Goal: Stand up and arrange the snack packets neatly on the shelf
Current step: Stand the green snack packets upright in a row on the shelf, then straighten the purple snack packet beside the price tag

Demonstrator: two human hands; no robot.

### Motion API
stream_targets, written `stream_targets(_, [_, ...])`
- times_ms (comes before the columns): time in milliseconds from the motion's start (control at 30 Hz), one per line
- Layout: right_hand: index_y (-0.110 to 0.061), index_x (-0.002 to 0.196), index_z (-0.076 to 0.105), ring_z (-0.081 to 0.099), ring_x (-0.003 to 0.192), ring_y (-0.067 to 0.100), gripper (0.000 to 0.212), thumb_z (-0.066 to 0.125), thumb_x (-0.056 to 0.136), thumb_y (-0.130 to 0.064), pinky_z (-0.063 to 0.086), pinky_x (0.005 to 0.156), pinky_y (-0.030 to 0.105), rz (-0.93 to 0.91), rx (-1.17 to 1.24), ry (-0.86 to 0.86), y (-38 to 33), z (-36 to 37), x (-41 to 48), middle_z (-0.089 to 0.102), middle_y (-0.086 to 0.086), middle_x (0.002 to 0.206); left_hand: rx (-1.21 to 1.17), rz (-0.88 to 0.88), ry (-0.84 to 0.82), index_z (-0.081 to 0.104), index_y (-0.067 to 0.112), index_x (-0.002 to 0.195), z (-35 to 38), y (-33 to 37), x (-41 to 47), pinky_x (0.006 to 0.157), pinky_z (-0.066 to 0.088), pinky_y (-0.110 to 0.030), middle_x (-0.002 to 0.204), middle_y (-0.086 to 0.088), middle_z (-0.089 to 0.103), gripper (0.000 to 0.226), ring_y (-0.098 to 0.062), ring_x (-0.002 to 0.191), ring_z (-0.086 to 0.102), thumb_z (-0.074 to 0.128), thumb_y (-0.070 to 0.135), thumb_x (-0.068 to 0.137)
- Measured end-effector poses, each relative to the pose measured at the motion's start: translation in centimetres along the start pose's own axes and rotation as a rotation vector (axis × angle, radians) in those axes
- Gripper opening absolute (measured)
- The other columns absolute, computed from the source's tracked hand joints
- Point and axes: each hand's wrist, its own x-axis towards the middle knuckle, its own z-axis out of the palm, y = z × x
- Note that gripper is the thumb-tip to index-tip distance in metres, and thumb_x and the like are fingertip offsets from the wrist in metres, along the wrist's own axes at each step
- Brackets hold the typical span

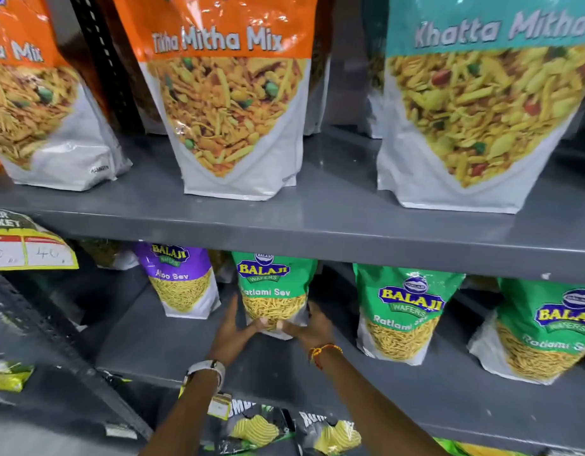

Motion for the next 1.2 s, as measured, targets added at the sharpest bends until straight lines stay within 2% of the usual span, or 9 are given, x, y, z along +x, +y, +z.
stream_targets(67, [-0.004,0.115,0.057,0.06,0.097,0.015,0.091,0.071,0.041,-0.054,0.046,0.066,0.003,0.02,-0.081,0.044,0.4,0.6,0.7,0.067,0.007,0.104,-0.052,0.007,-0.006,0.04,0.03,0.132,0.4,0.3,0.2,0.11,0.036,-0.04,0.137,0.003,0.051,0.087,-0.014,0.129,0.045,0.072,0.057,0.056])
stream_targets(167, [-0.002,0.113,0.06,0.064,0.103,0.028,0.061,0.081,0.062,-0.029,0.051,0.084,0.034,0.063,-0.135,0.106,0.7,0.9,1.0,0.069,0.017,0.111,-0.087,0.01,0.058,0.049,0.027,0.125,1.1,-0.6,0.0,0.103,0.044,-0.047,0.125,0.0,0.062,0.078,-0.016,0.117,0.057,0.07,0.061,0.058])
stream_targets(333, [0.0,0.099,0.064,0.065,0.096,0.03,0.056,0.077,0.058,-0.035,0.051,0.08,0.039,0.064,-0.204,0.143,1.4,0.7,0.4,0.071,0.021,0.1,-0.012,0.044,0.145,0.053,0.021,0.12,1.8,-0.4,-2.3,0.086,0.05,-0.033,0.112,0.002,0.068,0.069,-0.016,0.103,0.063,0.064,0.058,0.062])
stream_targets(633, [0.006,0.096,0.062,0.065,0.096,0.033,0.04,0.078,0.068,-0.017,0.054,0.084,0.045,0.068,-0.175,0.18,2.0,0.9,-0.2,0.07,0.023,0.099,0.072,0.067,0.137,0.053,0.02,0.12,1.6,0.1,-3.0,0.08,0.045,-0.027,0.111,0.002,0.067,0.059,-0.015,0.095,0.062,0.064,0.05,0.071])
stream_targets(800, [-0.008,0.118,0.055,0.06,0.107,0.024,0.059,0.077,0.068,-0.031,0.05,0.087,0.037,0.086,-0.073,0.269,2.7,2.2,-1.9,0.066,0.009,0.114,0.142,0.089,0.128,0.045,0.016,0.131,1.5,0.1,-3.4,0.085,0.048,-0.031,0.123,-0.008,0.065,0.065,-0.031,0.111,0.061,0.066,0.046,0.077])
stream_targets(900, [-0.026,0.097,0.057,0.061,0.092,0.025,0.03,0.071,0.071,-0.031,0.047,0.079,0.033,0.043,0.045,0.497,3.0,4.9,-5.4,0.063,0.009,0.097,0.081,0.127,0.226,0.039,0.015,0.138,0.1,0.3,-4.5,0.097,0.042,-0.03,0.135,-0.008,0.055,0.08,-0.026,0.123,0.053,0.061,0.057,0.074])
stream_targets(1033, [-0.029,0.071,0.06,0.059,0.065,-0.002,0.018,0.074,0.072,-0.018,0.049,0.065,0.02,0.003,0.039,0.098,2.0,10.5,-7.1,0.063,0.0,0.073,-0.004,0.169,0.515,0.054,0.013,0.119,-4.8,-0.2,-5.1,0.092,0.047,-0.037,0.114,-0.01,0.063,0.04,-0.02,0.104,0.058,0.063,0.028,0.084])
stream_targets(1100, [-0.027,0.075,0.059,0.057,0.064,-0.009,0.024,0.075,0.072,-0.01,0.047,0.066,0.011,-0.028,0.026,-0.078,0.2,13.0,-5.7,0.061,-0.004,0.075,-0.008,0.178,0.61,0.057,0.013,0.112,-7.9,-0.3,-4.7,0.084,0.049,-0.027,0.108,-0.011,0.066,0.031,-0.013,0.094,0.062,0.062,0.025,0.084])
stream_targets(1200, [-0.025,0.085,0.056,0.057,0.072,-0.018,0.033,0.08,0.066,-0.011,0.043,0.071,0.002,-0.092,0.069,-0.085,-2.6,15.9,-2.4,0.06,-0.013,0.082,-0.04,0.136,0.647,0.059,0.005,0.109,-12.2,-0.9,-2.8,0.077,0.044,-0.009,0.104,-0.015,0.066,0.027,-0.013,0.091,0.063,0.064,0.012,0.084])
